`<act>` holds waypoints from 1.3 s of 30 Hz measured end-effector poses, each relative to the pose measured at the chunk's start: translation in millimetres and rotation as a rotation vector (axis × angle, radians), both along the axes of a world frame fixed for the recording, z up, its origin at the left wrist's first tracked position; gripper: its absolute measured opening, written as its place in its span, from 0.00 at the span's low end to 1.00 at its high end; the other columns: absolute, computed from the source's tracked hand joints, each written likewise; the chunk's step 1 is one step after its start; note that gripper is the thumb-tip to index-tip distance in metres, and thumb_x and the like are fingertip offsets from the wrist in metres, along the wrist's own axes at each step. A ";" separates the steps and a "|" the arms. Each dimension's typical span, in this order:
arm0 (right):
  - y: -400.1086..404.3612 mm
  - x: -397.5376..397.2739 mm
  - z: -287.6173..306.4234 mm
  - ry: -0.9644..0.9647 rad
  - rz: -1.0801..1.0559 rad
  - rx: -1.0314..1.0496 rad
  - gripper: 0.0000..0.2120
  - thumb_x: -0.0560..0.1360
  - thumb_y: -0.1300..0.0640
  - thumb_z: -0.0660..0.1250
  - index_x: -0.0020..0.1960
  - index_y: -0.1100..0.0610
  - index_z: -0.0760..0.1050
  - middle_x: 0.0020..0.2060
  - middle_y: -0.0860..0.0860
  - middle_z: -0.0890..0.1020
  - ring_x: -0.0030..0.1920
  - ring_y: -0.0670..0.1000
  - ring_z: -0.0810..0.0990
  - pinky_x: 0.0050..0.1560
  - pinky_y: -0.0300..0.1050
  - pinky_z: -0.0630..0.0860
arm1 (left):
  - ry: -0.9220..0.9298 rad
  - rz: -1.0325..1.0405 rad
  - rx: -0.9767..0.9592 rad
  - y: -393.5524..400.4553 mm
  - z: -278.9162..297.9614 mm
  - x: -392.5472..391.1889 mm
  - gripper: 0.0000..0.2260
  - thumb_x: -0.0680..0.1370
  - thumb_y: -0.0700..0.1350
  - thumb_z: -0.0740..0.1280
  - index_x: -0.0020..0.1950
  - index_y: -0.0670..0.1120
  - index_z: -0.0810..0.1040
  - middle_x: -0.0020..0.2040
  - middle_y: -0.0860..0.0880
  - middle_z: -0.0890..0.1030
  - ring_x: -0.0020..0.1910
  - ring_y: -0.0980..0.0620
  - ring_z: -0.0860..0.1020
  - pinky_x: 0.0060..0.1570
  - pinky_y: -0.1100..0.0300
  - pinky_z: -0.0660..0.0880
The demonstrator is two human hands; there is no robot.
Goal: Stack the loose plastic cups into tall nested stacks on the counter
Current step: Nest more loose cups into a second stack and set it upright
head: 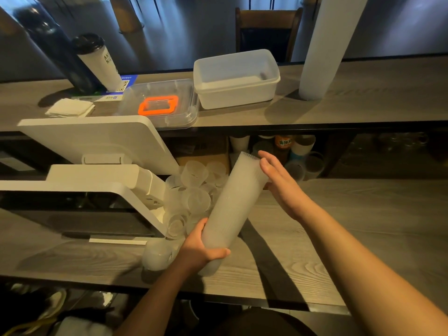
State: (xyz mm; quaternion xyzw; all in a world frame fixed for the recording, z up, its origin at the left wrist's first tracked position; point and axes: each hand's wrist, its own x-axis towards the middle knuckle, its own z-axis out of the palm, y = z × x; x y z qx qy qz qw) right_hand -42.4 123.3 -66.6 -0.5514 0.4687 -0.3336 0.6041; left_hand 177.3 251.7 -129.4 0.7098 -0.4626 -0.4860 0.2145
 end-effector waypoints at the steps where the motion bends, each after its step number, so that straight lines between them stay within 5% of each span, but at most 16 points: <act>1: 1.4 1.3 1.2 -0.038 -0.018 0.014 0.34 0.77 0.33 0.60 0.79 0.44 0.58 0.69 0.40 0.66 0.67 0.42 0.67 0.67 0.45 0.66 | 0.012 0.002 -0.001 -0.5 0.2 -0.8 0.51 0.51 0.62 0.77 0.72 0.51 0.66 0.61 0.50 0.74 0.58 0.51 0.75 0.55 0.54 0.76; 5: 8.6 4.1 0.2 -0.117 -0.102 0.029 0.35 0.77 0.36 0.63 0.79 0.46 0.57 0.67 0.42 0.70 0.62 0.40 0.73 0.61 0.40 0.71 | 0.033 -0.018 0.017 -6.5 3.5 -4.1 0.50 0.54 0.60 0.78 0.73 0.52 0.64 0.62 0.51 0.73 0.58 0.52 0.75 0.53 0.56 0.75; 13: 30.6 -2.7 -16.1 -0.072 -0.026 0.070 0.24 0.72 0.36 0.66 0.64 0.44 0.75 0.58 0.41 0.81 0.59 0.42 0.79 0.58 0.49 0.79 | 0.237 -0.012 -0.088 -43.4 30.7 -29.2 0.42 0.60 0.57 0.80 0.71 0.58 0.65 0.62 0.53 0.77 0.58 0.54 0.78 0.57 0.49 0.79; 21: 17.4 -48.4 16.5 -0.026 -0.099 -0.038 0.30 0.70 0.41 0.74 0.70 0.41 0.69 0.61 0.43 0.79 0.58 0.40 0.80 0.50 0.38 0.80 | 0.295 -0.188 -0.224 -117.3 78.2 -83.1 0.46 0.59 0.63 0.76 0.73 0.58 0.60 0.64 0.54 0.72 0.61 0.53 0.76 0.59 0.47 0.78; 25: 1.2 -81.1 45.1 -0.052 -0.200 -0.100 0.30 0.70 0.41 0.73 0.71 0.42 0.70 0.61 0.43 0.81 0.60 0.43 0.80 0.51 0.42 0.80 | 0.388 -0.259 -0.257 -147.6 101.3 -119.8 0.49 0.64 0.67 0.72 0.78 0.58 0.51 0.69 0.51 0.70 0.64 0.51 0.75 0.63 0.44 0.75; 33: -28.5 -153.3 89.2 -0.074 -0.326 -0.166 0.31 0.73 0.46 0.72 0.74 0.41 0.67 0.61 0.46 0.81 0.62 0.48 0.81 0.57 0.49 0.81 | 0.279 -0.368 -0.396 -212.3 151.3 -181.3 0.41 0.71 0.58 0.77 0.78 0.53 0.61 0.71 0.54 0.66 0.67 0.54 0.70 0.63 0.52 0.74; 39: -60.6 -192.4 106.6 0.032 -0.372 -0.235 0.32 0.75 0.46 0.72 0.75 0.38 0.65 0.62 0.48 0.80 0.62 0.47 0.80 0.61 0.52 0.78 | 0.252 -0.377 -0.499 -243.8 182.7 -218.4 0.34 0.71 0.52 0.78 0.72 0.55 0.66 0.66 0.56 0.73 0.63 0.55 0.73 0.59 0.55 0.74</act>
